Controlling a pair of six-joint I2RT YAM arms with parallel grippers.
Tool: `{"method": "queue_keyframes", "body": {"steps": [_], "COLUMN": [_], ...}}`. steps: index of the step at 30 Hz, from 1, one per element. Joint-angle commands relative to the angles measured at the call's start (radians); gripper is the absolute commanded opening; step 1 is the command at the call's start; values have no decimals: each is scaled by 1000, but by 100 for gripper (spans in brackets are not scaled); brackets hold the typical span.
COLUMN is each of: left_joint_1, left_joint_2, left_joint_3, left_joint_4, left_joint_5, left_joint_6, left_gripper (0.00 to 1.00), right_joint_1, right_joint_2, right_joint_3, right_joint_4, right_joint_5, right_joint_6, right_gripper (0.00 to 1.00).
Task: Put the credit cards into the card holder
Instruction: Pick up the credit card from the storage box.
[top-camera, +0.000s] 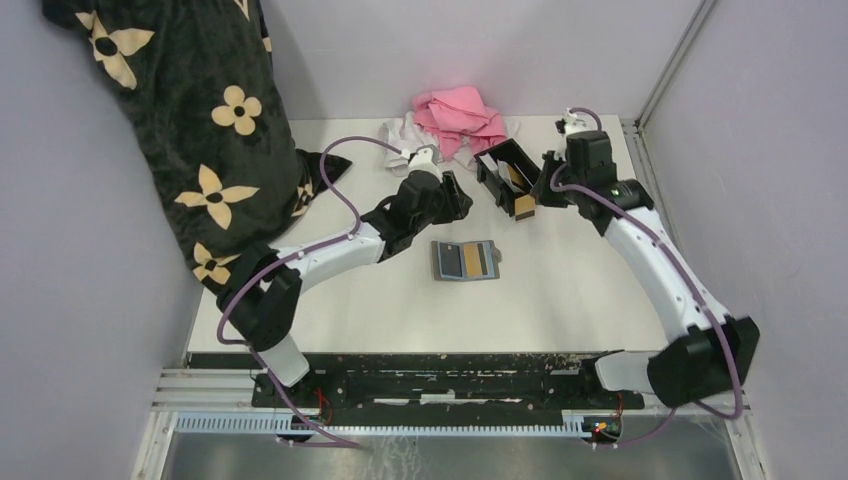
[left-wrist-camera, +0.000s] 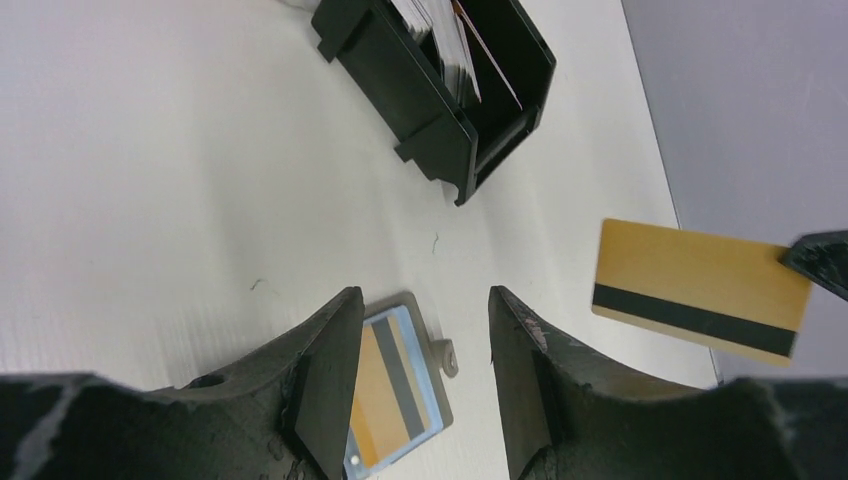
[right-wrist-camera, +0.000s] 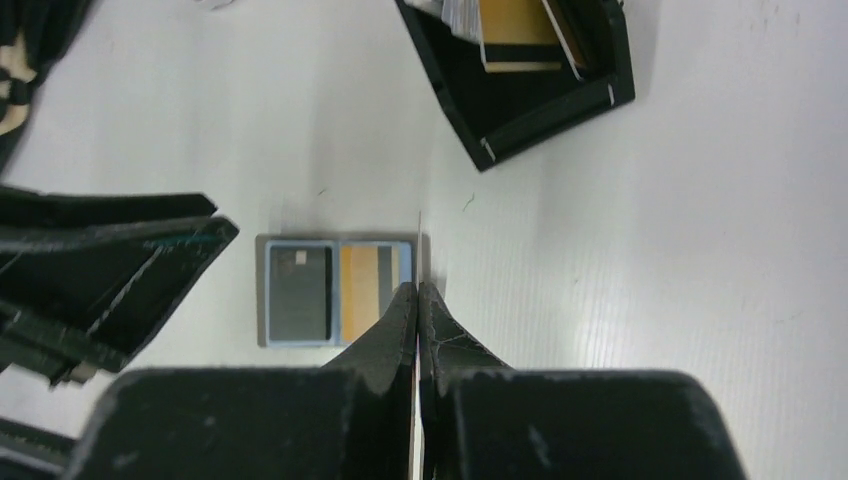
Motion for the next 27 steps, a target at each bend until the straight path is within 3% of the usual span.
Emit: {"method": "queue_keyframes", "body": {"steps": [1,12,27], "left_joint_1": [-8,-49,-49], "left_joint_2": [-104,-201,-88], "left_joint_3": [-95,-205,-146], "left_joint_4": [153,204,248], "left_joint_5": [107,370,661], "left_joint_6": [18,97,145], "left_gripper": [57,59,67], "right_joint_1": [22,70,71], "right_joint_2": [-214,-525,-641], "right_joint_3": [-111,-301,-480], "right_joint_4": [-8,-67,-14], "right_joint_5": [-39,-196,-302], "right_joint_6": [58,124,133], "right_gripper": [1,1,1]}}
